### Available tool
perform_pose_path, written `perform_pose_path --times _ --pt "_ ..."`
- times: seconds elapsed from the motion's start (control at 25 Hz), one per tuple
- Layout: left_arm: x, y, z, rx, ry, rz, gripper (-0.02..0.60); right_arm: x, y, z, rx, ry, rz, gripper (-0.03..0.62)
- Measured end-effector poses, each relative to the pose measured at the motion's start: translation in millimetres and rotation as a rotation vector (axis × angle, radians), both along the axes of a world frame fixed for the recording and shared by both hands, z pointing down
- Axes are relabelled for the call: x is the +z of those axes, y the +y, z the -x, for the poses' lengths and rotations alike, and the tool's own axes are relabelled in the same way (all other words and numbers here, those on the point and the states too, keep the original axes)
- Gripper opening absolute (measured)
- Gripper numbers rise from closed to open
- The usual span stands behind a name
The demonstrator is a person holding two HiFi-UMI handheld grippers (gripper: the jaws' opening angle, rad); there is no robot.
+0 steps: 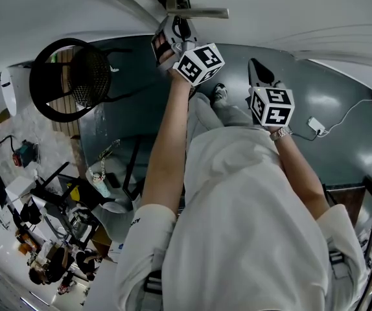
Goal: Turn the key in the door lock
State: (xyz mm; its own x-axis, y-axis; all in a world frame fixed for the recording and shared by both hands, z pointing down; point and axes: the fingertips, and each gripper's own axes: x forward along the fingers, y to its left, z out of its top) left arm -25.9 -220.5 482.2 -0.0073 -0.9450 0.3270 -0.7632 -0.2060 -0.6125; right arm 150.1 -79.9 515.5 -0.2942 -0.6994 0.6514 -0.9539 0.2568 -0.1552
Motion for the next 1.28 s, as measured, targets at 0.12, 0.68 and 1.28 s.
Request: perform_pose_path --times 0.12,0.68,1.28 --pt "3.0 2.0 2.2 -0.016 0.008 0.001 0.058 1.4 1.7 -0.8 0.004 -0.001 0.0 0.0" --pt "-2.4 0.0 8.1 -0.065 0.617 0.093 0.051 1.4 4.5 -4.0 0.007 -0.001 0.003 0.0" --pt "0.6 -3.3 19.6 -0.092 1.53 0.259 0.028 3.3 -3.9 2.8 -0.012 -0.011 0.003 0.0"
